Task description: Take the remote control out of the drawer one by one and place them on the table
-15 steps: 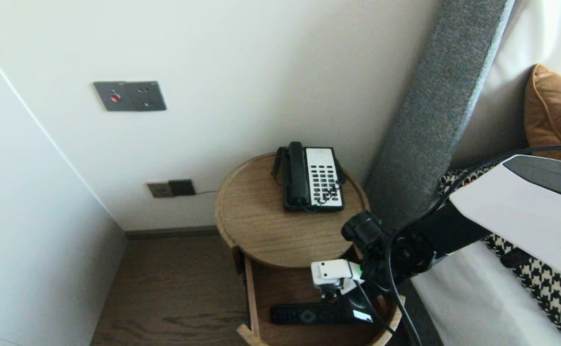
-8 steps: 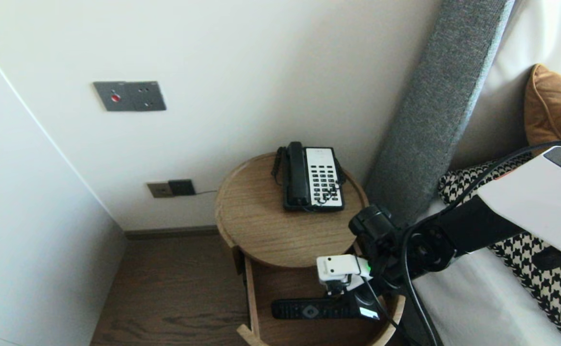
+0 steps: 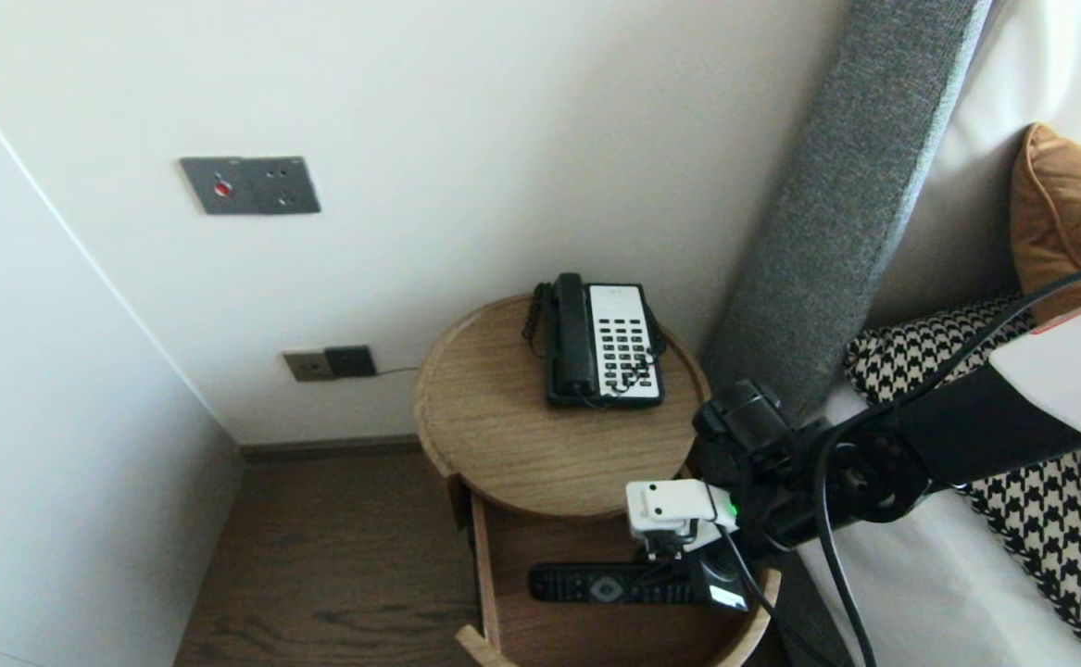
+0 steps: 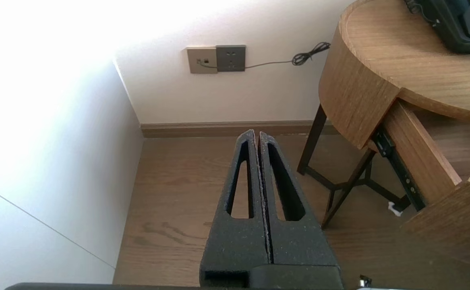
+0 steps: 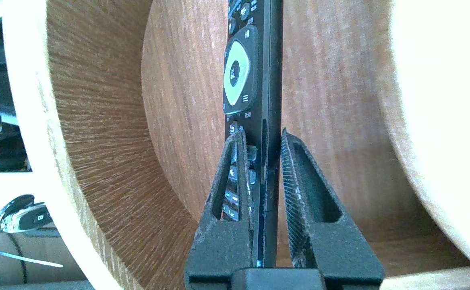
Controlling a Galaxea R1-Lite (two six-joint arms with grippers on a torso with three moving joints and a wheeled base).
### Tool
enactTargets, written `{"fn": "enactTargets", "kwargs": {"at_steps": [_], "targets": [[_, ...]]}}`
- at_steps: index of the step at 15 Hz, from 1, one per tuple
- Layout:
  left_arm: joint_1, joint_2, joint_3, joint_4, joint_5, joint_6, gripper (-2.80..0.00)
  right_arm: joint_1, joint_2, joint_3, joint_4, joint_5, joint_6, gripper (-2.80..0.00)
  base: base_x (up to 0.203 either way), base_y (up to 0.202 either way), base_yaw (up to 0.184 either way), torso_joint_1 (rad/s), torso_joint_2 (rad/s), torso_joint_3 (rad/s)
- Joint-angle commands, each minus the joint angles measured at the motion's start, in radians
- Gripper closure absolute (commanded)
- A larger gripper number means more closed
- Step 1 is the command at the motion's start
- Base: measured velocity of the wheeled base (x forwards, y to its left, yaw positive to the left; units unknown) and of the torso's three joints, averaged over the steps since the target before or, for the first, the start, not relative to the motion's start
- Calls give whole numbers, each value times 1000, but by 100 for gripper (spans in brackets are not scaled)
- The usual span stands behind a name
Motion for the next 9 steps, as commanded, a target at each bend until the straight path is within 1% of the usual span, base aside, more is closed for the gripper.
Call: {"fn": "enactTargets", "kwargs": {"at_steps": [1,9], "targets": [[1,-2,0,-1,1,-1,0,2,-34,-1,2,3,-3,0,0,0,0,0,0,0],[1,-2,0,-1,1,-1,0,9,-97,3,5,3,9,0,0,0,0,0,0,0]]}}
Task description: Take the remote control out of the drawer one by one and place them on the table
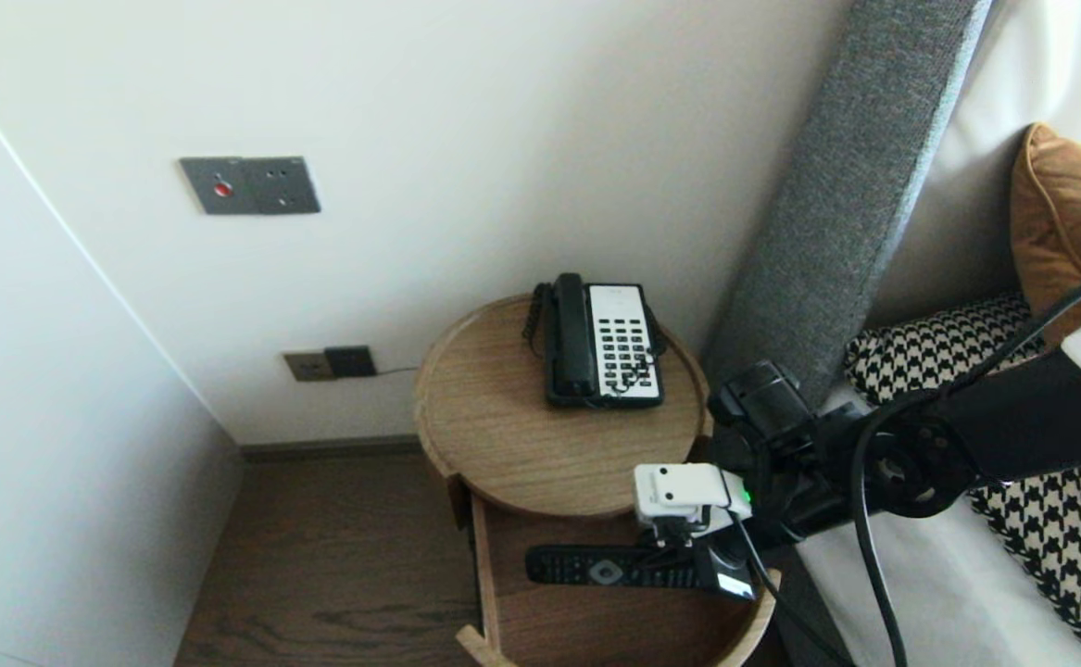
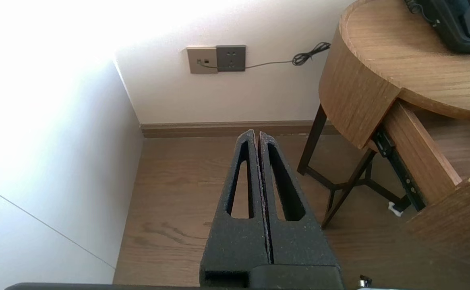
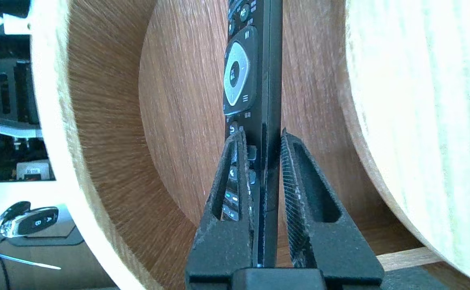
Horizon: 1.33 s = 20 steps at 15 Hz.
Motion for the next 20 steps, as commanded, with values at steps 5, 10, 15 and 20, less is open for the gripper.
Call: {"fn": "enactTargets", "kwargs": {"at_steps": [5,10,15,20], "targets": [[0,-2,0,0,0,0,0,8,-58,0,5,9,2,0,0,0,0,0,0,0],[0,-2,0,0,0,0,0,11,-63,-36,5,9,18,0,0,0,0,0,0,0],[0,-2,0,0,0,0,0,24,-7,-146,4,7,100,0,0,0,0,0,0,0],[0,-2,0,0,0,0,0,27,71,-255,0,3,136,0,0,0,0,0,0,0]]}}
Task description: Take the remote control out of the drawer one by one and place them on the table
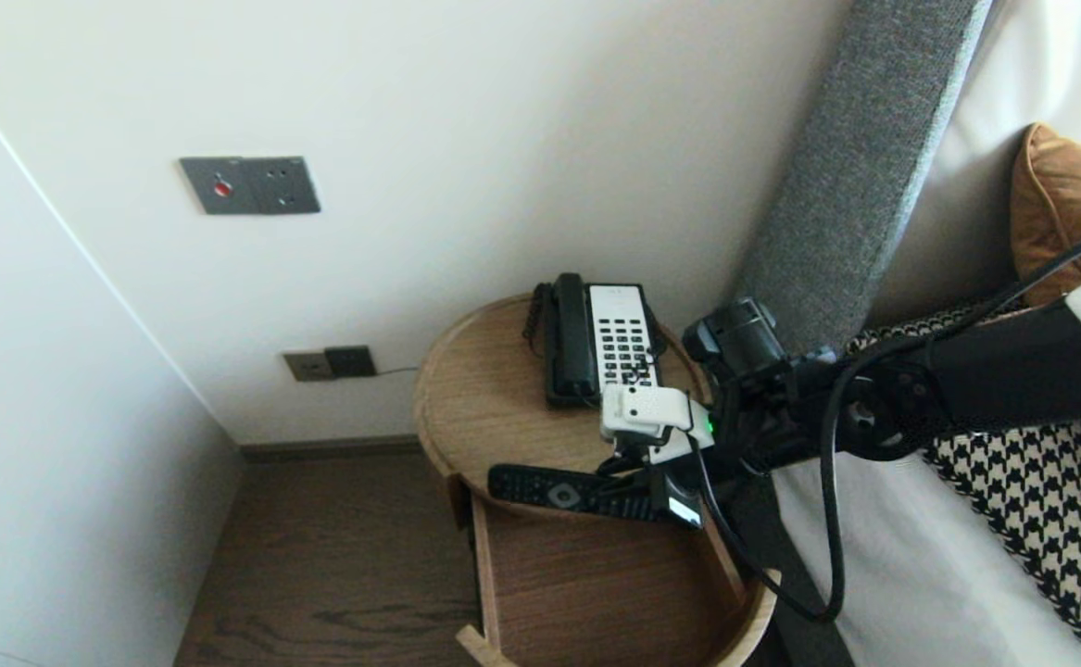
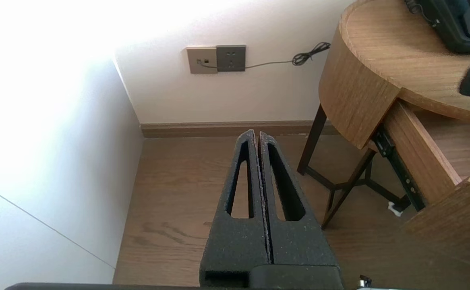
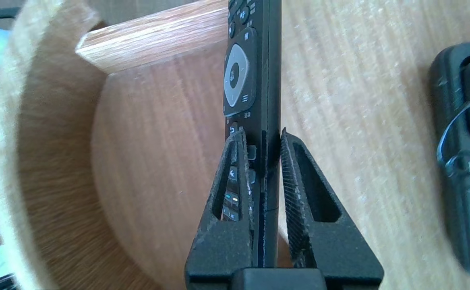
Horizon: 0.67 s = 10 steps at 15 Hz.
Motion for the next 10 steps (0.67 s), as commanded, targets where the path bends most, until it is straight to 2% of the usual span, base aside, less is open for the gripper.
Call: {"fn": "enactTargets", "kwargs": {"at_steps": [1,5,10], "targets": [[0,-2,0,-1,1,0,0,-1,57,-72,-1,0,-2,0,0,0,0,0,0,0],[0,-2,0,-1,1,0,0,-11,122,-186,4,-32,9,0,0,0,0,0,0,0],[0,-2,0,-1,1,0,0,-11,125,-182,35,-98,1,0,0,0,0,0,0,0]]}}
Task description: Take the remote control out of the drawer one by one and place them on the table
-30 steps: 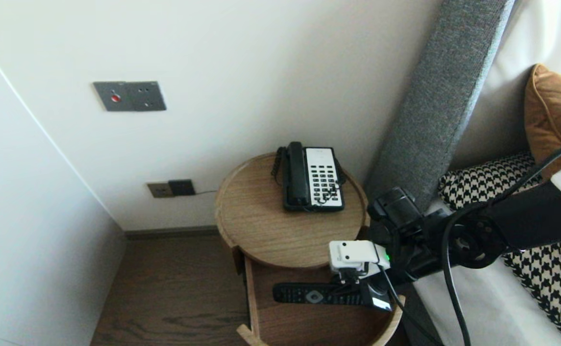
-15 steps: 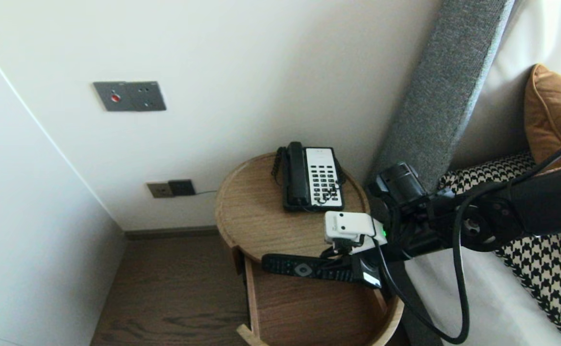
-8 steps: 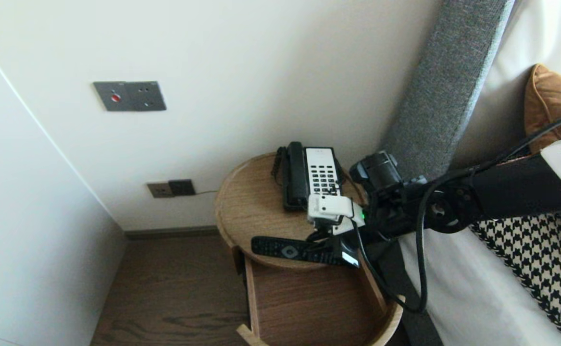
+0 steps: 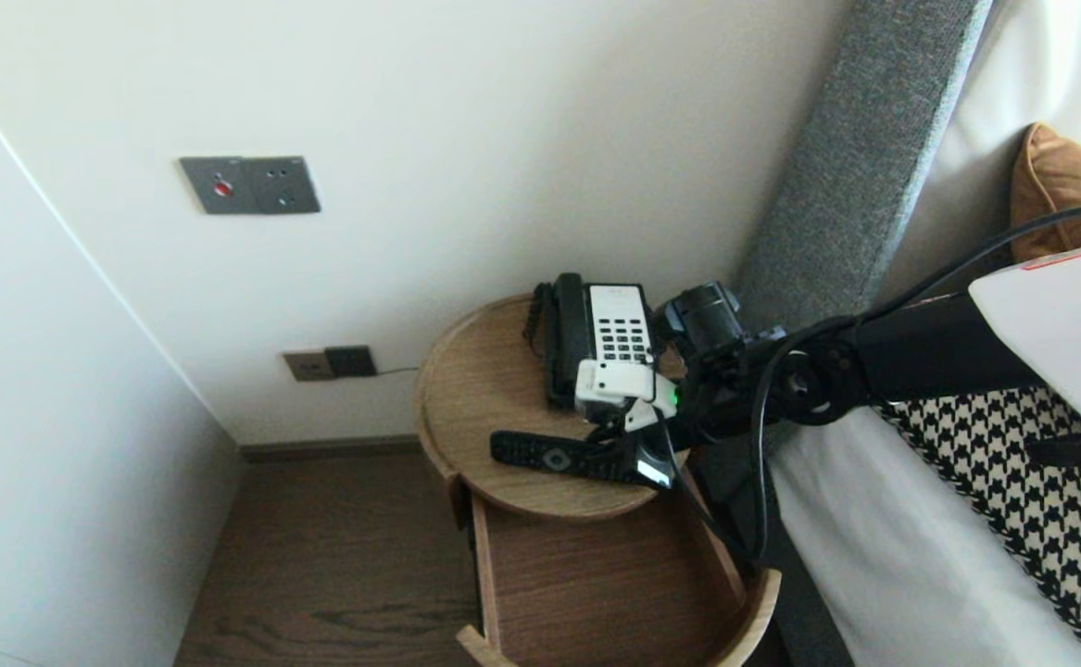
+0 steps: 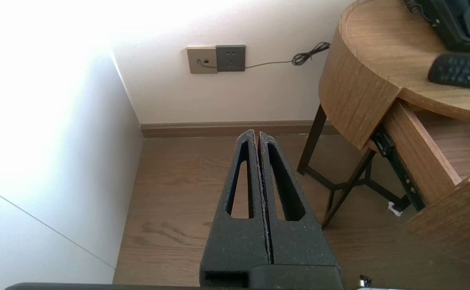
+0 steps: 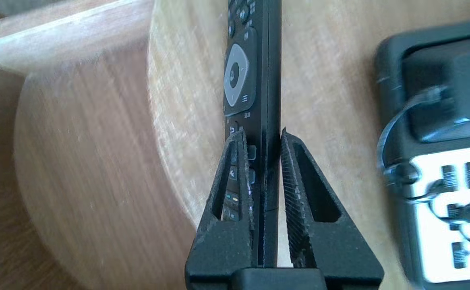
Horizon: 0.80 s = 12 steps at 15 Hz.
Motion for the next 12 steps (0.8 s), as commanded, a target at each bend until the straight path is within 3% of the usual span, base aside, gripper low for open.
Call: {"fn": "enactTargets", "kwargs": {"at_steps": [1,12], "targets": [[0,-2,0,-1,1,-1,0,1,7,-1,2,-1,-7,0,0,0,0,0,0,0],[0,-2,0,-1,1,-1,0,2,27,-4,2,-28,-8,0,0,0,0,0,0,0]]}}
